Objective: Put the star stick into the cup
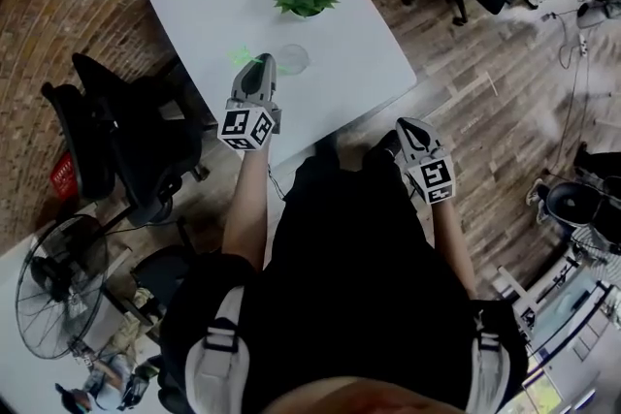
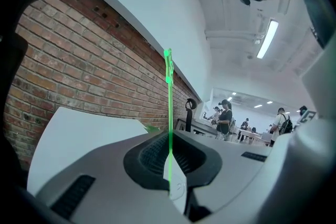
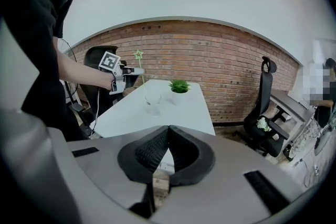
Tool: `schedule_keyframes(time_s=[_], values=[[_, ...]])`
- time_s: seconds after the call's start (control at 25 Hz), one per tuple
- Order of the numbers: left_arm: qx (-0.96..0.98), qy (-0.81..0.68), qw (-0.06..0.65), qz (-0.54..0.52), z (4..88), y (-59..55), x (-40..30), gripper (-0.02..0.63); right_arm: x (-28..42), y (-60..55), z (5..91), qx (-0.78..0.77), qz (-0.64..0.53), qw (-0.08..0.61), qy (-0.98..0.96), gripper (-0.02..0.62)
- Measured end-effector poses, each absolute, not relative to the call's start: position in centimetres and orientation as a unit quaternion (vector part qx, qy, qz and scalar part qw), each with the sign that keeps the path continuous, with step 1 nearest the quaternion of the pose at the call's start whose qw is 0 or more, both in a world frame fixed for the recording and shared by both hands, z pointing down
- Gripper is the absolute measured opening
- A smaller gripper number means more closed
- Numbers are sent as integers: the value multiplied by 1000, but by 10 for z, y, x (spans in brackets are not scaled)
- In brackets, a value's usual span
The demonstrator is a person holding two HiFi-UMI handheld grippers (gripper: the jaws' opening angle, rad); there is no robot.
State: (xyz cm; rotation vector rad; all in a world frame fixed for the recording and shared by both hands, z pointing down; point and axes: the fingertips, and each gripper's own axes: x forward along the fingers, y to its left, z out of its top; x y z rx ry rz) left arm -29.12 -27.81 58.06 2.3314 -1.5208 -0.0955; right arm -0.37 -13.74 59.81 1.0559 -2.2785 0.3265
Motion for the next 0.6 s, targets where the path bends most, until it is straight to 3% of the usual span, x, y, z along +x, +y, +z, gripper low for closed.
schedule_keyframes(time_s=[0.6], values=[[818, -540, 198, 8, 625, -288, -284, 28, -1, -135, 602, 393, 116, 299, -862, -2]])
